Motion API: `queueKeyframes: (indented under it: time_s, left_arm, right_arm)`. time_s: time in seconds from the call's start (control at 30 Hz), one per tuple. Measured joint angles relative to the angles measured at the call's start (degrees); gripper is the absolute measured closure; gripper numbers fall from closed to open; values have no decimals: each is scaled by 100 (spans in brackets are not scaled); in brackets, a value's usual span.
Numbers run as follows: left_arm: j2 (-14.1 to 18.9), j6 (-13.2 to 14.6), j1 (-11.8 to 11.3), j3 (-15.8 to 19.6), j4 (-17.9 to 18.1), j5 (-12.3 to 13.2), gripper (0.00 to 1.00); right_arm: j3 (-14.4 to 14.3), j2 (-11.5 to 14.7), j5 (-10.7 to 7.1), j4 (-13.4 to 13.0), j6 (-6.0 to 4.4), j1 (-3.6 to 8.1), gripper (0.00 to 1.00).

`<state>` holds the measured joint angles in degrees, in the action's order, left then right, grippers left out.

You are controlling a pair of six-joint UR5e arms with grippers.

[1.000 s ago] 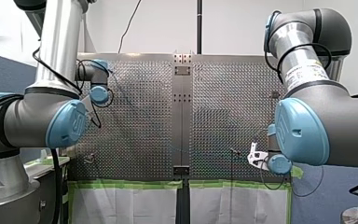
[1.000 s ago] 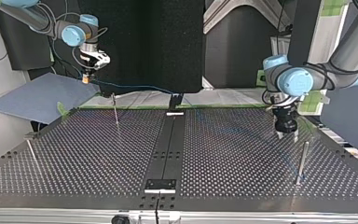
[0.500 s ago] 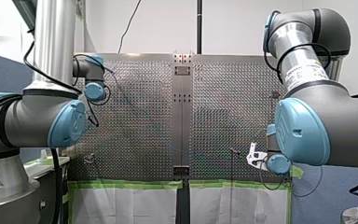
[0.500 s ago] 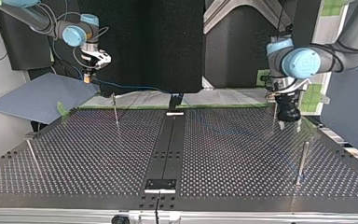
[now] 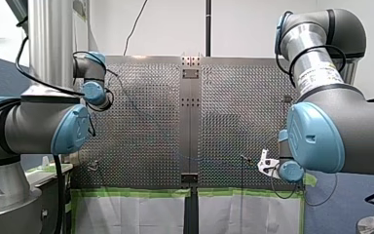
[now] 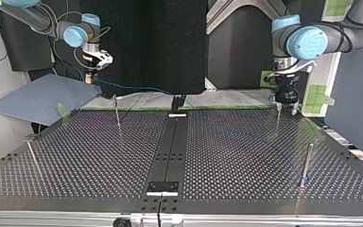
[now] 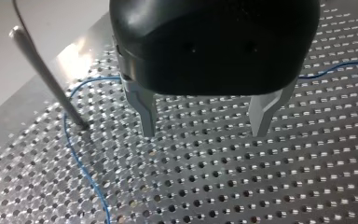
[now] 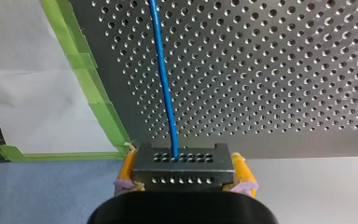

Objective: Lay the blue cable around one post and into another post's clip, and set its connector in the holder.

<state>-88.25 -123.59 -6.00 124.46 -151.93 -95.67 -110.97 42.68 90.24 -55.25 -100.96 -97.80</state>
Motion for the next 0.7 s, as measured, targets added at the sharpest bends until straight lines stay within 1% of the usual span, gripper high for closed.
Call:
queueKeyframes:
  time_s: [0.13,0.43,0.7]
  left_arm:
    - [188,188,2,-22,-187,-10,2]
    - [596,595,-39,-388,-596,-162,2]
    - [1039,1039,-68,-830,-1041,-545,2]
  right_arm:
    - [0,0,2,18,-3,-7,100]
    - [0,0,2,22,-9,-30,100]
    - [0,0,2,21,-21,-38,100]
